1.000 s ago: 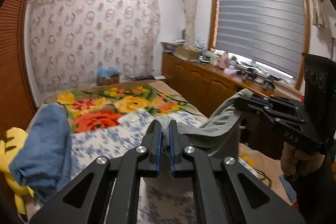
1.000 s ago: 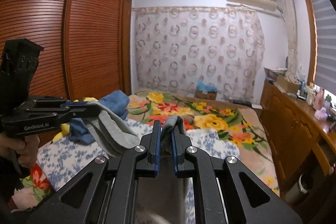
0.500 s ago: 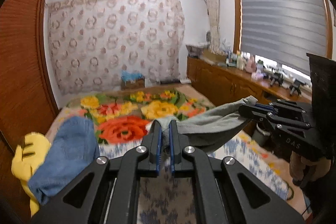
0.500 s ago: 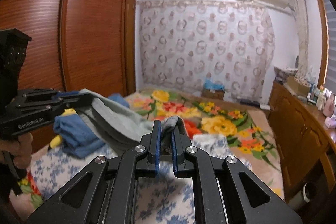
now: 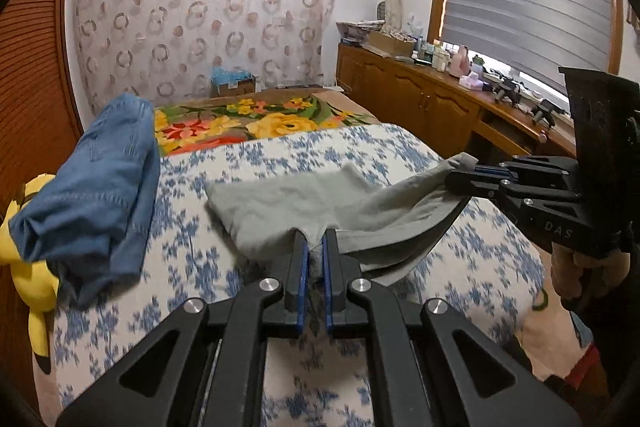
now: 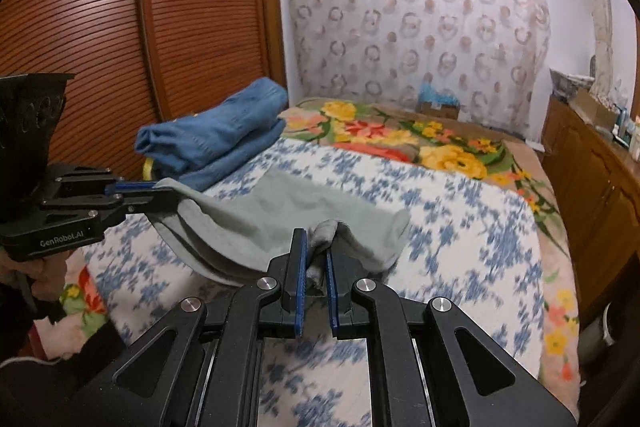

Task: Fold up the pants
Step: 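Lay the held hem over toward the collar with both grippers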

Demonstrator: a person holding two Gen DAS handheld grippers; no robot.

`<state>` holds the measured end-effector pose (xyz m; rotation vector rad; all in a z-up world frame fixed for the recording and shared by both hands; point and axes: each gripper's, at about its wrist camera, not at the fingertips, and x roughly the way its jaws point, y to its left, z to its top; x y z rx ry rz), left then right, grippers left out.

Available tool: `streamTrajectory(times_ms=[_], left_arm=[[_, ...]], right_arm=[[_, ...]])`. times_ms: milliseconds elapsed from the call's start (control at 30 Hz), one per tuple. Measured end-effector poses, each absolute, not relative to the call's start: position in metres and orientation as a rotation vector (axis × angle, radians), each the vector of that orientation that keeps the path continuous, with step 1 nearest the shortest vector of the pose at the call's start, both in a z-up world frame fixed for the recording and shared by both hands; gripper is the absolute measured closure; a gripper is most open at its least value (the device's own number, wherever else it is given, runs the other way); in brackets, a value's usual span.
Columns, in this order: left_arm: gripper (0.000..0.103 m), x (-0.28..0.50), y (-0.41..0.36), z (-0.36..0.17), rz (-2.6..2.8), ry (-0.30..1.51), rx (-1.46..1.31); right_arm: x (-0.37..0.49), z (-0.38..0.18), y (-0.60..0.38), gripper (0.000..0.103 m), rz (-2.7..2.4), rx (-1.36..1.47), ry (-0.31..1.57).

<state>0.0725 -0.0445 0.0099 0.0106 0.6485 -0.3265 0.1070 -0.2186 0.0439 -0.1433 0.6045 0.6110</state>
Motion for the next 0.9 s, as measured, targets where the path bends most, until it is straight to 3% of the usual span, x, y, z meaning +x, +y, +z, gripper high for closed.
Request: streamTrajectory(times_ms=[900], left_arm=[[0.101, 0.023, -0.044, -0.025, -0.362, 0.721, -0.028]], right_arm=[[0.049, -0.003, -0.230, 0.097, 0.624, -0.101, 0.691]])
